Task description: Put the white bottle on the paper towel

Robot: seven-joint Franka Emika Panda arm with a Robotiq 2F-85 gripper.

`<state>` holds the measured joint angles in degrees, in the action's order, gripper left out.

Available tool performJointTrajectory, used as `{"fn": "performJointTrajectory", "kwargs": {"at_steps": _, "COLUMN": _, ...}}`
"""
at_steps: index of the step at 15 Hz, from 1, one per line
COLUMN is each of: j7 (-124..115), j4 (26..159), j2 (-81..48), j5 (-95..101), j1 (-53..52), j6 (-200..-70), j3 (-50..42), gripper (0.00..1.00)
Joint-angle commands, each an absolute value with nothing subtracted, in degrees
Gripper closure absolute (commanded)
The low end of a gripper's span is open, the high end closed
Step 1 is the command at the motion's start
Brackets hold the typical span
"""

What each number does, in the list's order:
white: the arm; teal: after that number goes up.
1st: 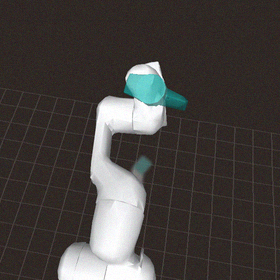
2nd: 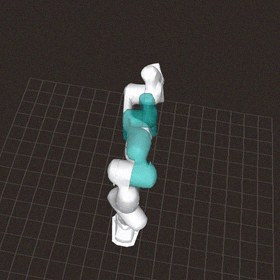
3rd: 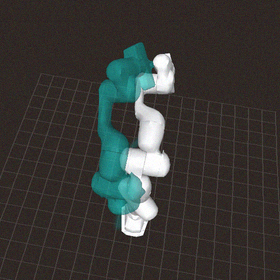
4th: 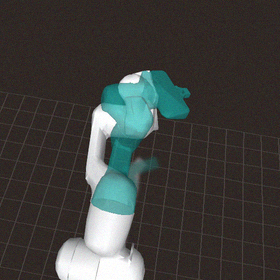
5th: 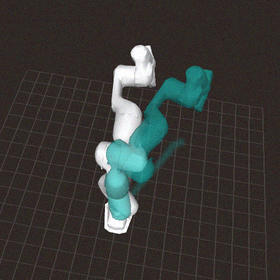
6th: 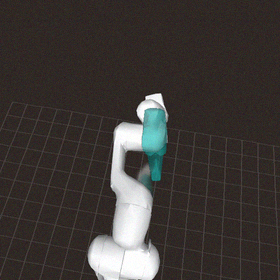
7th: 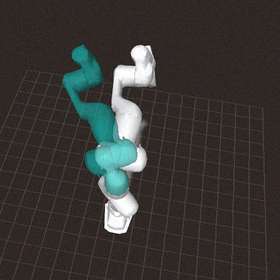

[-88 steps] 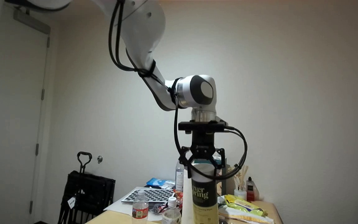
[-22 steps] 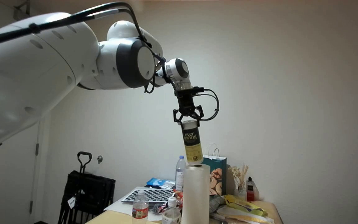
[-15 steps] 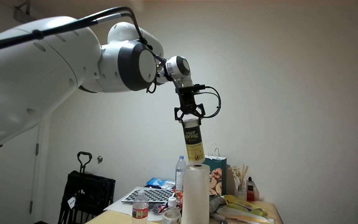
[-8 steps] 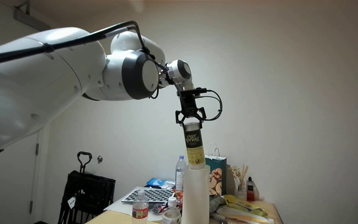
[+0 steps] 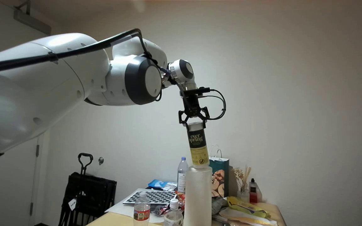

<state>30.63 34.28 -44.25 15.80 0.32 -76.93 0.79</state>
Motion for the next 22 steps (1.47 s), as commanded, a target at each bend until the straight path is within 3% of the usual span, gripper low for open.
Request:
{"fn": "performJointTrajectory", "kwargs": {"at_steps": 1, "j7": 33.74, "j4": 30.76, "j2": -46.16, "j5": 16.84, "j1": -0.23, "j6": -74.99, "j3": 0.40, "gripper": 0.40}}
{"fn": "performJointTrajectory", "kwargs": {"at_steps": 7, "j7": 32.29, "j4": 30.99, "j2": -46.29, "j5": 16.95, "j1": -0.54, "j6": -76.63, "j3": 0.57, "gripper": 0.40}}
{"fn": "performJointTrajectory", "kwargs": {"at_steps": 8, "j7": 32.29, "j4": 30.82, "j2": -46.35, "j5": 17.03, "j1": -0.62, "j6": -76.63, "j3": 0.56, "gripper": 0.15}}
{"fn": "performJointTrajectory", "kwargs": {"at_steps": 10, "j7": 32.28, "j4": 30.83, "j2": -46.68, "j5": 17.02, "j1": -0.67, "j6": -76.63, "j3": 0.58, "gripper": 0.15}}
{"fn": "performJointTrajectory", "kwargs": {"at_steps": 11, "j7": 32.28, "j4": 30.83, "j2": -46.86, "j5": 17.02, "j1": -0.66, "j6": -76.63, "j3": 0.58, "gripper": 0.40}}
{"fn": "performJointTrajectory", "kwargs": {"at_steps": 22, "j7": 32.88, "j4": 28.86, "j2": -47.19, "j5": 14.91, "j1": 0.21, "j6": -76.94, "j3": 1.68, "gripper": 0.40}}
